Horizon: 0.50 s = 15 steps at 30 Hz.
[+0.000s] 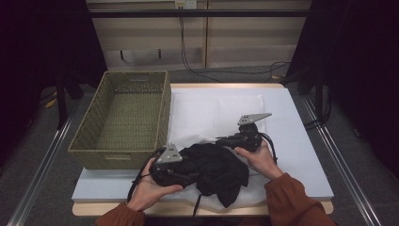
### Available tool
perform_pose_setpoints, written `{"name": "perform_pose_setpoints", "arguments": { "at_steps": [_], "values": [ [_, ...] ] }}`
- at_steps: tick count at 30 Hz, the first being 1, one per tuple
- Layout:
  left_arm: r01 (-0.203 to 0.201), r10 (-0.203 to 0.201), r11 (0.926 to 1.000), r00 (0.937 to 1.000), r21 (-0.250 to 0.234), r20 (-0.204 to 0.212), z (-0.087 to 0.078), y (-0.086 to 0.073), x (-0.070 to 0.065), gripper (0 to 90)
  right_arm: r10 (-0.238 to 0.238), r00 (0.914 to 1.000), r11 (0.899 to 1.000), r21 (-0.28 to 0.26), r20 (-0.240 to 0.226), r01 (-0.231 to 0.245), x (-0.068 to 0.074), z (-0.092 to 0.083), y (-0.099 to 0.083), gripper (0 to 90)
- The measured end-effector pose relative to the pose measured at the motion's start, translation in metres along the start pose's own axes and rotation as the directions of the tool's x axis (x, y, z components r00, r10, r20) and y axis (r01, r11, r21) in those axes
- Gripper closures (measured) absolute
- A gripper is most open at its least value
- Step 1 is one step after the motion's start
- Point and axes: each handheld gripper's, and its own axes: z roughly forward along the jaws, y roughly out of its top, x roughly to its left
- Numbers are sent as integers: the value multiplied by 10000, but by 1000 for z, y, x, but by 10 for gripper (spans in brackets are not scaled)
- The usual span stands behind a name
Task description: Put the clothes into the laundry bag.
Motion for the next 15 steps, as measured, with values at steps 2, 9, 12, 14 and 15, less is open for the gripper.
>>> {"name": "perform_pose_setpoints", "arguments": {
  "at_steps": [2,9,12,14,15],
  "values": [
    [80,-79,9999,9999,72,-69,-1,-5,2,312,8,10000,10000,-5,21,-8,0,0,0,885],
    [-285,328,9934,9988,1111,-375,22,-12,3,280,-34,10000,10000,28,17,34,0,0,0,885],
    [-248,377,9894,9954,1428,-884,30,-15,5,422,-36,10000,10000,30,6,36,0,0,0,885],
    [-493,657,9819,9942,1829,-849,26,-14,9,572,-47,10000,10000,43,-8,47,0,0,0,885],
    [-388,545,9839,9948,1744,-858,26,-14,9,672,-47,10000,10000,42,8,47,0,0,0,885]
  ]
}}
